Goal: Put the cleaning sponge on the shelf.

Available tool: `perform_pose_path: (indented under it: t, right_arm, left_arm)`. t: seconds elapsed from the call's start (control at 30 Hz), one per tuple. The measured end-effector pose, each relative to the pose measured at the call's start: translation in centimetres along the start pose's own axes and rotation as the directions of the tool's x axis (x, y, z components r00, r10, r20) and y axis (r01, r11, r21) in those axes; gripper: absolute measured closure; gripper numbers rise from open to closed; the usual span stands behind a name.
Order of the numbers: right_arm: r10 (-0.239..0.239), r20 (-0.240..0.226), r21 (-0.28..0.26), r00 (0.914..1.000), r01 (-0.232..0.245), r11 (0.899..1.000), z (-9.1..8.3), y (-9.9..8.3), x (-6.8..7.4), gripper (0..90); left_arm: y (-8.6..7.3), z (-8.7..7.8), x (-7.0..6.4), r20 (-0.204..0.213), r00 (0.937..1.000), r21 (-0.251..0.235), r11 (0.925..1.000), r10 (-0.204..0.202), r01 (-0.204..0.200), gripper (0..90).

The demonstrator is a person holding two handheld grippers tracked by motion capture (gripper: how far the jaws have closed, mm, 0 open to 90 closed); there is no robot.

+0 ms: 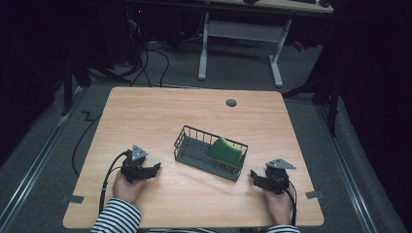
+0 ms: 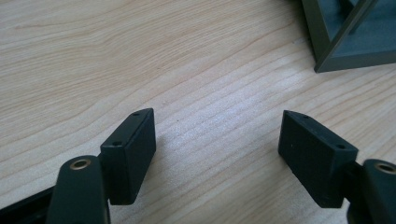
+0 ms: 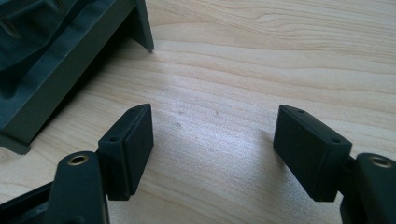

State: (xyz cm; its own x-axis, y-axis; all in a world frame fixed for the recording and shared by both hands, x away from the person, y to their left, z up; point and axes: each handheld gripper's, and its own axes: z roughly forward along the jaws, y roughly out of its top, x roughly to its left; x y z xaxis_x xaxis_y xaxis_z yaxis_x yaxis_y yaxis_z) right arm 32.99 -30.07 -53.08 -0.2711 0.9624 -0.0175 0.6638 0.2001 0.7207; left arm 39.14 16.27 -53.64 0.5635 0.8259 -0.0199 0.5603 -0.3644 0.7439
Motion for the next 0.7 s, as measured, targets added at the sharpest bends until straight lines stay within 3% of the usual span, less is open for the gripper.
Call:
perform_pose_path:
  t: [0.7]
  right_arm:
    - [0.012, 0.009, 0.002, 0.9999, -0.012, 1.000, -0.02, -0.02, 0.11, 27.4]
  left_arm:
    - [-0.04, -0.02, -0.15, -0.006, 1.0000, -0.001, 1.0000, -0.004, 0.004, 28.7]
